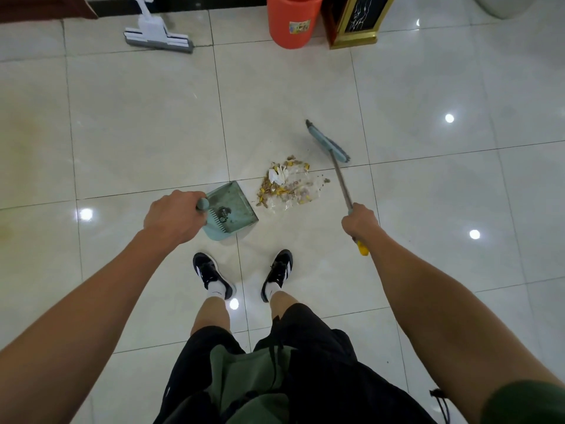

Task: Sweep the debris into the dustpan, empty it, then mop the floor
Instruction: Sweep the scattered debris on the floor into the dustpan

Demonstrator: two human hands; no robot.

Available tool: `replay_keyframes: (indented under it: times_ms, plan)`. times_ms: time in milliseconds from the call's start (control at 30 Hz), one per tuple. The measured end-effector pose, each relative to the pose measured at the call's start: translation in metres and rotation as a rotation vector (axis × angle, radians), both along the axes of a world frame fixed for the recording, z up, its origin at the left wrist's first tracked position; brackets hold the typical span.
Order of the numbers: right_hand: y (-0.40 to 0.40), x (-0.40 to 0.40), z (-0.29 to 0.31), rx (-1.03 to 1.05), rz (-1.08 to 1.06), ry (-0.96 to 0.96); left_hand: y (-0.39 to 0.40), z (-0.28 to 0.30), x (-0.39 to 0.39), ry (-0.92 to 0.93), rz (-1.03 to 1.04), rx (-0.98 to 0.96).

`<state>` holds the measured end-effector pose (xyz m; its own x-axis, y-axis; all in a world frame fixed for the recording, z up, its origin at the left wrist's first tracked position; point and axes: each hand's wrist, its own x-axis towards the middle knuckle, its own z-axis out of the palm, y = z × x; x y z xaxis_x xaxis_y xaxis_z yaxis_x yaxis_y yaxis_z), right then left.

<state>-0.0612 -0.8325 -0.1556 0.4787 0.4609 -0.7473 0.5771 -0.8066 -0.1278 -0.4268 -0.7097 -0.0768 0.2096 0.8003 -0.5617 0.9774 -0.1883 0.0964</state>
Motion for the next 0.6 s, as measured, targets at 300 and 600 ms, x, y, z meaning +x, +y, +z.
replay_keyframes:
  times_ms: [300, 600]
  plan:
    - [-0.006, -0.032, -0.009, -0.121, 0.008, 0.049, 0.003, -0.008, -0.007, 0.005, 0.037, -0.019]
    - [-0.021, -0.097, -0.006, -0.174, 0.128, 0.16, -0.005, -0.015, -0.021, -0.004, 0.026, -0.001]
